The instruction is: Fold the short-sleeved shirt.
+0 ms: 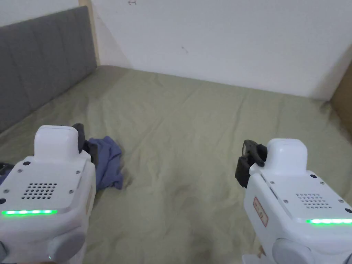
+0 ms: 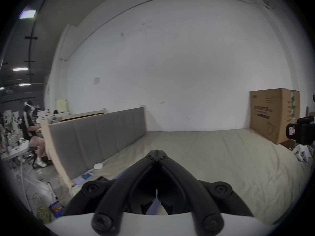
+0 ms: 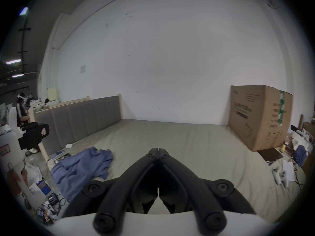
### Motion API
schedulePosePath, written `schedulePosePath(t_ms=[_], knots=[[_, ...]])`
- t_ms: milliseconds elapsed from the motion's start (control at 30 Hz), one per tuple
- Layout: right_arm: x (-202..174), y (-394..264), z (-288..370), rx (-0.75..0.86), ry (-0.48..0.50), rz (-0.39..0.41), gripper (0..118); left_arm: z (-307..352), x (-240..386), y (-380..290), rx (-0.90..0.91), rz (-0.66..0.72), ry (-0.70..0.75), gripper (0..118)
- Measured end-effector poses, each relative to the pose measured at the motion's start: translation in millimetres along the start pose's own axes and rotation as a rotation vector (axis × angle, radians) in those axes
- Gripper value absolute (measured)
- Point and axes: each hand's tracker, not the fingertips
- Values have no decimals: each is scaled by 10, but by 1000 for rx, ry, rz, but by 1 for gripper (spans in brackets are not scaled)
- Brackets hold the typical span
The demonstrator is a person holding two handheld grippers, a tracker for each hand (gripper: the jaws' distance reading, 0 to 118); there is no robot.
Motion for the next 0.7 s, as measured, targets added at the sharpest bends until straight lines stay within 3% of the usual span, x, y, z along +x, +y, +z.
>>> schedulePosePath(t_ms=[267, 500, 700], knots=[[-604, 14, -195, -5, 205, 29, 0, 329, -664, -38, -12, 26, 212, 0], [-854, -28, -221, -13, 285, 55, 0, 530, -908, -147, -35, 64, 296, 0], [-836, -64, -227, -23, 297, 61, 0, 504, -925, -200, -52, 71, 302, 0]])
